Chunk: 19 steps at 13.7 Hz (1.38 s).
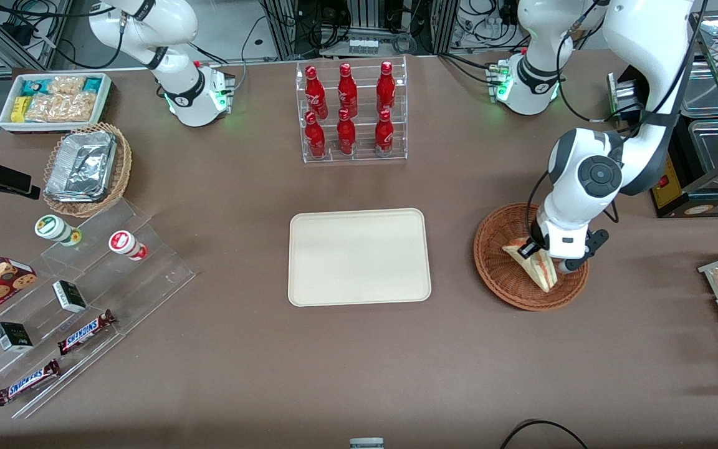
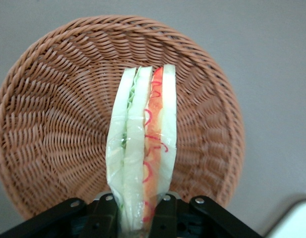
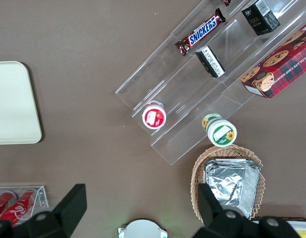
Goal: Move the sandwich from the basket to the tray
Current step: 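Lift the sandwich and carry it over the cream tray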
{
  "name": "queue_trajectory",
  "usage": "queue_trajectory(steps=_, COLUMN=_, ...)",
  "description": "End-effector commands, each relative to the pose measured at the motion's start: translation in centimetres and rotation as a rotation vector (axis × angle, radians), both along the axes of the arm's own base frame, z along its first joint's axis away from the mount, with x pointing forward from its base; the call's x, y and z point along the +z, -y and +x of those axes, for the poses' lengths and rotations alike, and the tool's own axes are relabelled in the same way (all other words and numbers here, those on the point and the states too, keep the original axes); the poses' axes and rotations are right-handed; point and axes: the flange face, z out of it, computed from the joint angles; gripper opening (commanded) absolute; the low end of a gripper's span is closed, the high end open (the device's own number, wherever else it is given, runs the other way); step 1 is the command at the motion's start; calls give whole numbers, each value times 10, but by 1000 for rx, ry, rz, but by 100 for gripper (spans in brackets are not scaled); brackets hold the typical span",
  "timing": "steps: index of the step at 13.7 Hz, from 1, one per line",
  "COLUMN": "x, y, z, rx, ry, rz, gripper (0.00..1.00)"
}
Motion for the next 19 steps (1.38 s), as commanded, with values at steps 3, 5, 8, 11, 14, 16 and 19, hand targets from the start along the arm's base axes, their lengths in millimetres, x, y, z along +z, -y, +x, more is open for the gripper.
queue_trajectory(steps=3, x=51, y=65, z=32, rx=-103, ry=-28, rz=-15, gripper=0)
queue_trajectory(steps=5, x=46, y=101, z=28, rx=-178, ry=-50, rz=-42, gripper=0)
queue_trajectory(steps=8, x=35, y=161, z=34, rx=-260, ry=-69, rz=-133, gripper=0)
queue_trajectory(steps=11, x=24, y=238, z=10, rx=-410, ry=-50, rz=-101, gripper=0)
queue_trajectory(steps=14, x=13, y=293, z=-9, rx=-488, ry=-64, rz=-73, gripper=0)
queue_trajectory(steps=16, x=7, y=333, z=-19, rx=-481, ry=-61, rz=-70, gripper=0)
queue_trajectory(steps=19, x=-19, y=379, z=-34, rx=-448, ry=-19, rz=-6, gripper=0)
